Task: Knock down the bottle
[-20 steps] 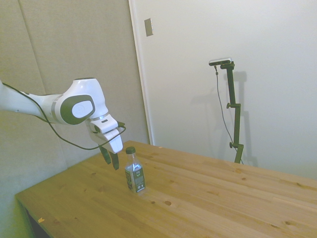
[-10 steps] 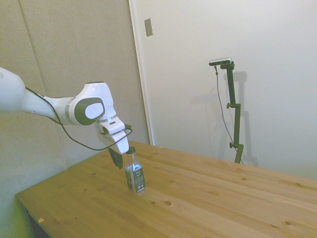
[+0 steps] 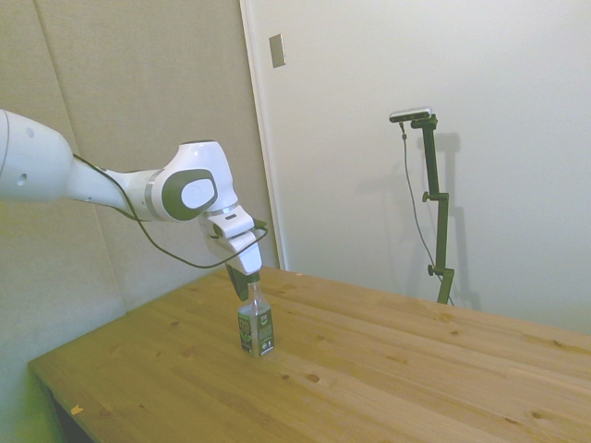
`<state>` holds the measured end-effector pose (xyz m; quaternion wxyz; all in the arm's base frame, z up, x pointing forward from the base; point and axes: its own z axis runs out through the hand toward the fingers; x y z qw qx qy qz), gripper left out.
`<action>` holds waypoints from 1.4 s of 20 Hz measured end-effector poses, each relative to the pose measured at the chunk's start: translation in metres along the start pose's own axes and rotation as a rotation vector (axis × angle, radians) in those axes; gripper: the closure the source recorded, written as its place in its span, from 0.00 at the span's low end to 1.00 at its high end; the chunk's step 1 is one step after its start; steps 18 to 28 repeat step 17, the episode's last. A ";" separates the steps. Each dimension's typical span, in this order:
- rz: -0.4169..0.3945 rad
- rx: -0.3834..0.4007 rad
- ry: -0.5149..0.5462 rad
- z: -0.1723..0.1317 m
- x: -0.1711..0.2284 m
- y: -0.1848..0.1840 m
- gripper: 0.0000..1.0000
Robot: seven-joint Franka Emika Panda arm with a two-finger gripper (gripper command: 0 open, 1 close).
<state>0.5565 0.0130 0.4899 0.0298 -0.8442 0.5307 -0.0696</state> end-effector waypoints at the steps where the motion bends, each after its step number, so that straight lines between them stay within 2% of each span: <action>1: 0.007 0.001 0.004 0.001 0.005 -0.007 1.00; 11: 0.025 0.006 0.032 0.021 0.022 -0.084 1.00; 17: 0.069 0.097 0.093 0.024 0.038 -0.095 1.00; 28: 0.069 0.097 0.093 0.024 0.038 -0.095 1.00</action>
